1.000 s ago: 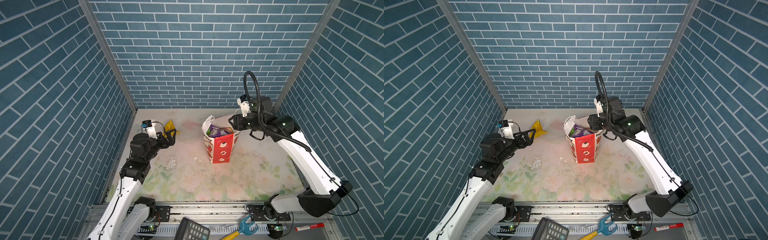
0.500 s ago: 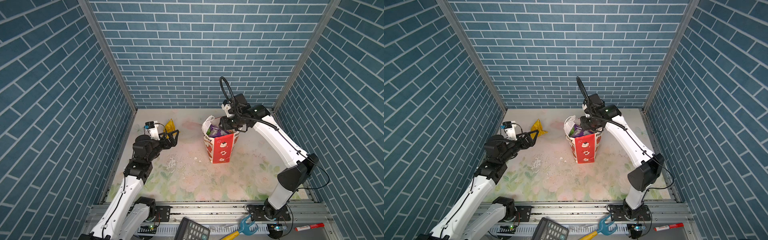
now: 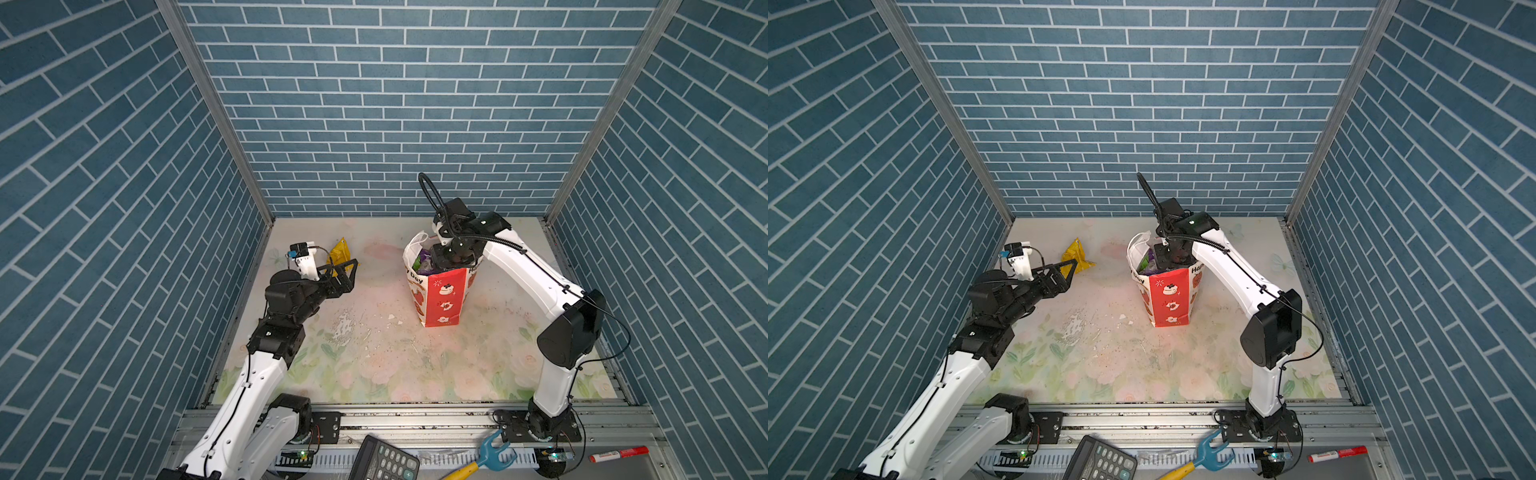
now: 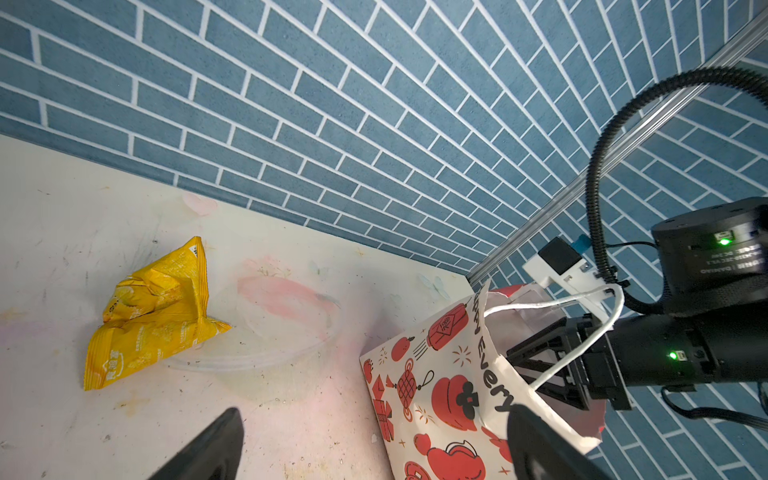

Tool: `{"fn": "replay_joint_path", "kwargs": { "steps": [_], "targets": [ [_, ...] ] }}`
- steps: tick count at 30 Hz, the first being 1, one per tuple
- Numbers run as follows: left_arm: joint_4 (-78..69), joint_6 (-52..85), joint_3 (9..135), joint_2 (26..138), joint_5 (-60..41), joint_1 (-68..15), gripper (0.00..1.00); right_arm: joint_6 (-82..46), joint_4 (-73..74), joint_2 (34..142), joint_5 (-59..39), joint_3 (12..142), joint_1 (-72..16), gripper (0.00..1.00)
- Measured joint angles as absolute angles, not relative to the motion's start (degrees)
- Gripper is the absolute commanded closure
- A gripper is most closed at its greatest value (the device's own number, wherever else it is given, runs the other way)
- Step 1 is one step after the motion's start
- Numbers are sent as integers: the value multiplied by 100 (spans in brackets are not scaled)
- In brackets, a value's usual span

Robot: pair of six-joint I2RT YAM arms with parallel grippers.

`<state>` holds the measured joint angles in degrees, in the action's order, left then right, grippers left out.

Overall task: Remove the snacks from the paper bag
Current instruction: 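Reach the right gripper down into the bag toward the purple packet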

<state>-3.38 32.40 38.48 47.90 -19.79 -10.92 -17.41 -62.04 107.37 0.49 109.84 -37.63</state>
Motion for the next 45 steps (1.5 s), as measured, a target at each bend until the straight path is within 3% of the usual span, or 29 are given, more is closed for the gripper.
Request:
{"fn": "replay_joint_path", "kwargs": {
  "steps": [2, 6, 7, 30, 34, 42, 45],
  "targets": [
    [-336, 3242, 3848, 4790, -1979, -1092, 1, -1761, -6147, 10770, 73, 10923, -3763, 65],
    [-331, 3247, 3848, 4790, -1959, -1092, 0, -1767, -5983, 10768, 106, 10783, -3776, 97],
    [-329, 3249, 3848, 4790, -1955, -1092, 0, -1763, -5940, 10768, 113, 10753, -3776, 100],
    [-200, 3260, 3848, 4742, -1935, -1092, 0, -1822, -5164, 9653, 180, 10532, -3778, 100],
    [-193, 3264, 3848, 4703, -1938, -1092, 0, -1804, -5505, 9872, 75, 10989, -3778, 72],
    [-154, 3264, 3848, 4593, -1925, -1092, 0, -1789, -6169, 10348, -27, 11174, -3817, 48],
    [-154, 3273, 3848, 4602, -1927, -1092, 0, -1767, -6407, 10530, -12, 11190, -3837, 32]
  ]
}}
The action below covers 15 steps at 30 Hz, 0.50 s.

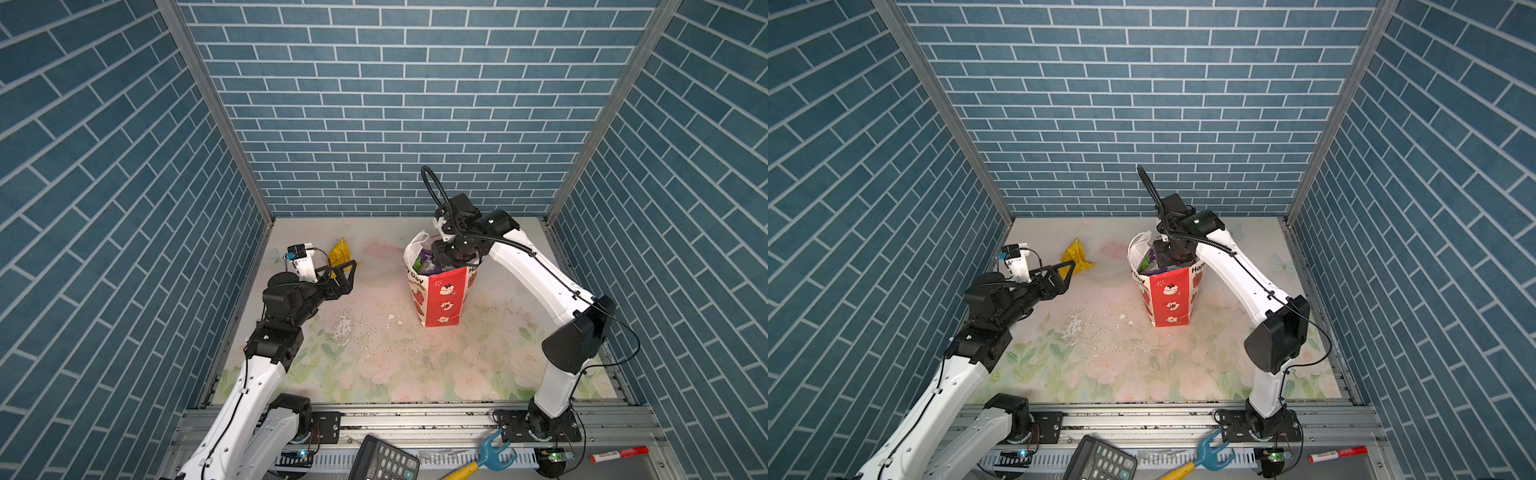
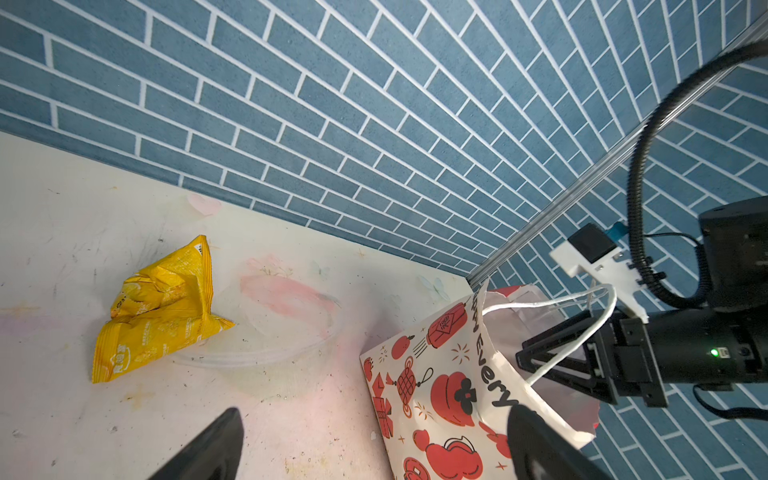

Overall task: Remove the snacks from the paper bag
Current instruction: 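Reach the right gripper down into the bag toward the purple packet, then close the right gripper on the purple packet and lift it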

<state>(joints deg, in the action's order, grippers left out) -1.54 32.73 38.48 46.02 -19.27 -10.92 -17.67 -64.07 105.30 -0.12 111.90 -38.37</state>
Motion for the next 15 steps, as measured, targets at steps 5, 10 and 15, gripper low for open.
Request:
{"fn": "replay_joint_path", "kwargs": {
  "steps": [5, 10, 15],
  "targets": [
    [-154, 3280, 3848, 4644, -1931, -1092, 0, -1708, -6643, 10875, 67, 11194, -3863, 20],
    [-154, 3280, 3848, 4659, -1933, -1092, 0, -1678, -6451, 10919, 69, 11030, -3865, 42],
    [-154, 3282, 3848, 4661, -1933, -1092, 0, -1706, -5975, 10849, 121, 10630, -3870, 99]
  ]
}}
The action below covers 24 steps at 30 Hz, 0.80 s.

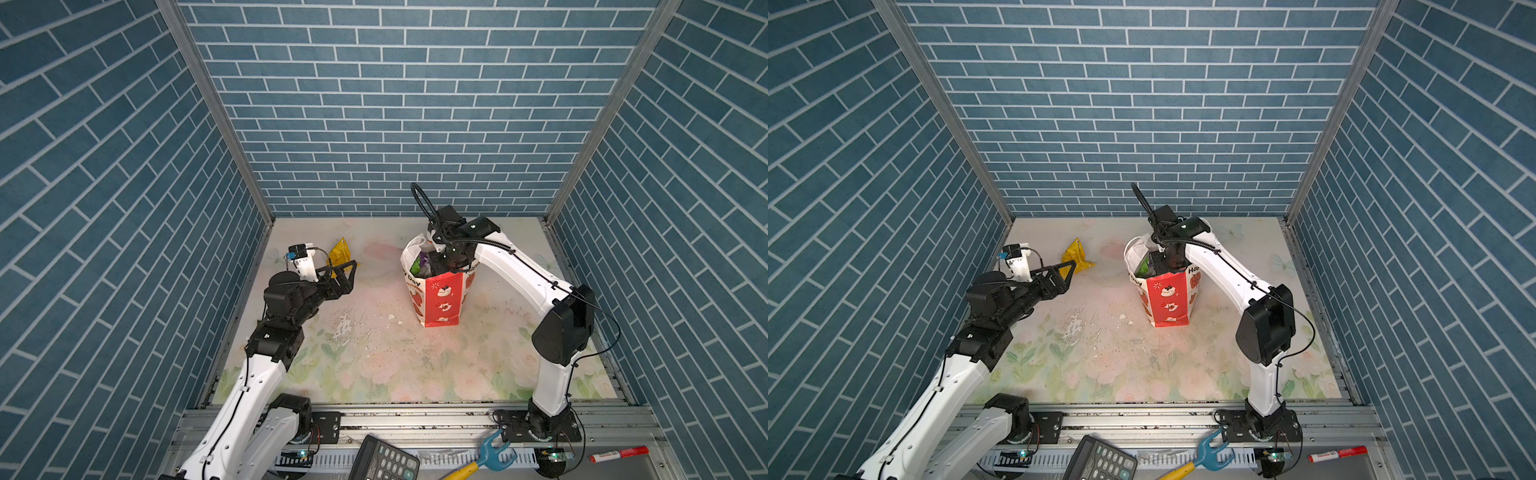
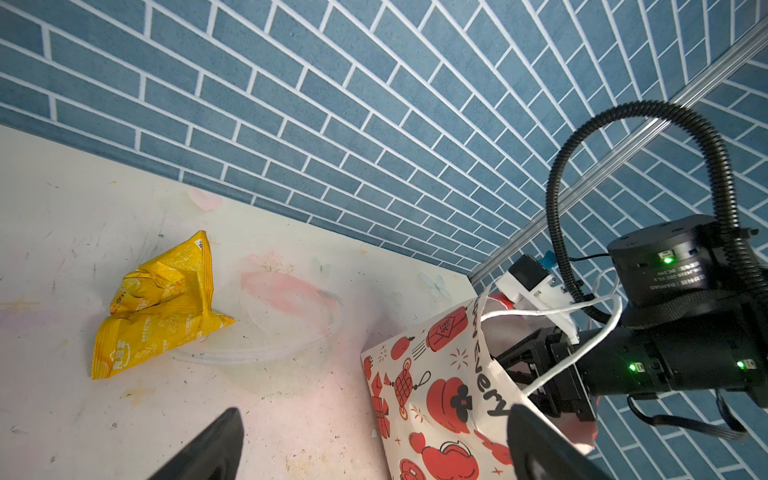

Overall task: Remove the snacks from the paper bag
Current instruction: 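Close the right gripper on the purple packet and lift it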

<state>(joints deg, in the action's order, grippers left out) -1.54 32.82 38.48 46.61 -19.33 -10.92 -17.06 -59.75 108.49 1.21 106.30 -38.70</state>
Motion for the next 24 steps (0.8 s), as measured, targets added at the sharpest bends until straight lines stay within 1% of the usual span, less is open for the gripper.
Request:
{"fn": "replay_joint_path", "kwargs": {
  "steps": [8, 16, 24],
  "targets": [
    [-154, 3282, 3848, 4659, -1933, -1092, 0, -1778, -5524, 10383, 200, 10213, -3870, 100],
    [-152, 3312, 3848, 4659, -1933, -1092, 0, -1820, -5430, 9961, 191, 10248, -3872, 100],
    [-154, 3326, 3846, 4661, -1935, -1092, 0, -1817, -5450, 9852, 169, 10534, -3874, 100]
  ]
}}
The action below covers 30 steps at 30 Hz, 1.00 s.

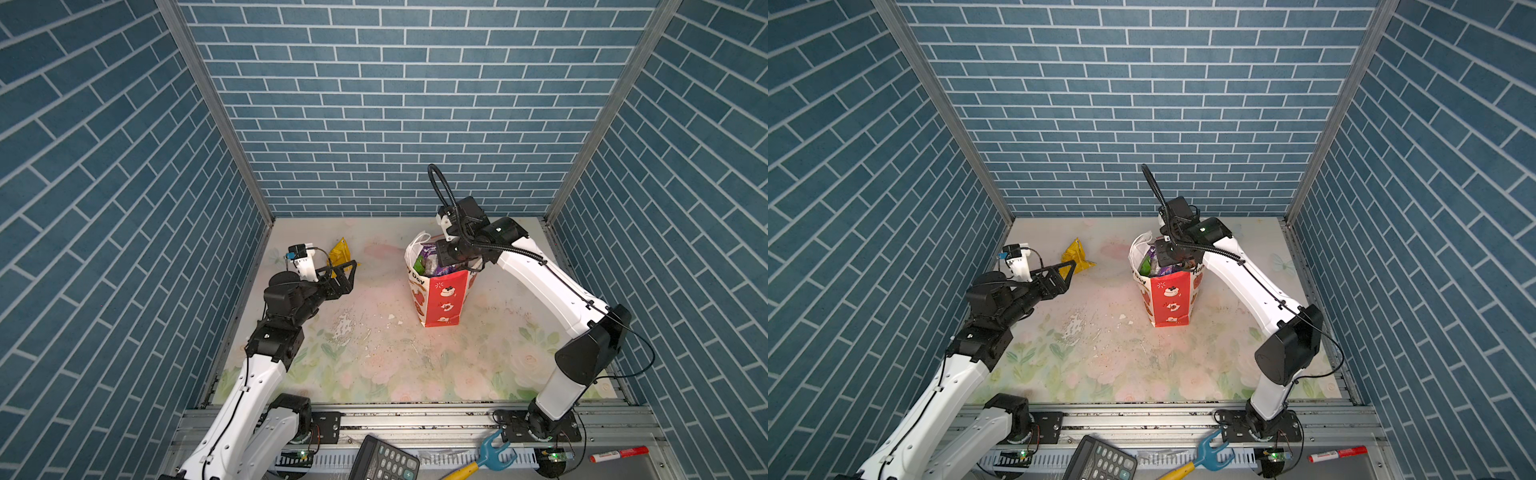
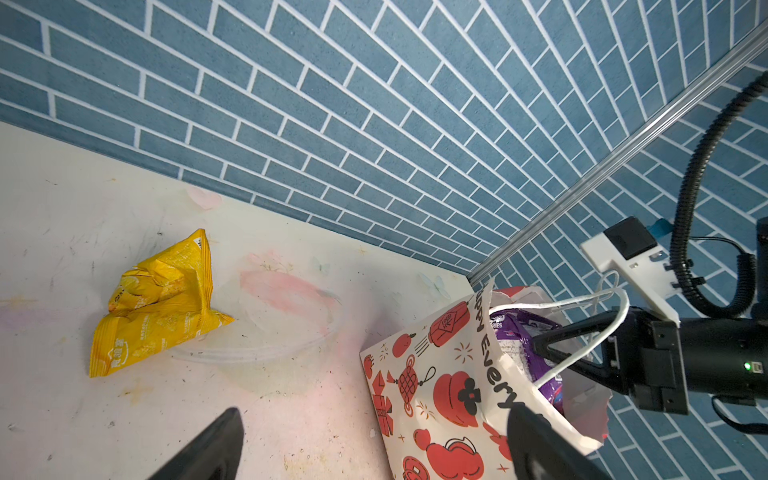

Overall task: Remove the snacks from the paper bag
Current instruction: 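Close the right gripper on the purple packet and lift it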

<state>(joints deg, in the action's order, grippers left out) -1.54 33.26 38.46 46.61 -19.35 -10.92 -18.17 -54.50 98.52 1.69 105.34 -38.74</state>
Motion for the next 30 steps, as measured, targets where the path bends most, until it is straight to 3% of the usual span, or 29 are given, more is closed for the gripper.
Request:
{"fn": "replay_joint_path", "kwargs": {
  "steps": [30],
  "targets": [
    [-163, 3402, 3789, 4792, -1942, -1092, 0, -1791, -5452, 9467, 464, 10930, -3874, 100]
  ]
}}
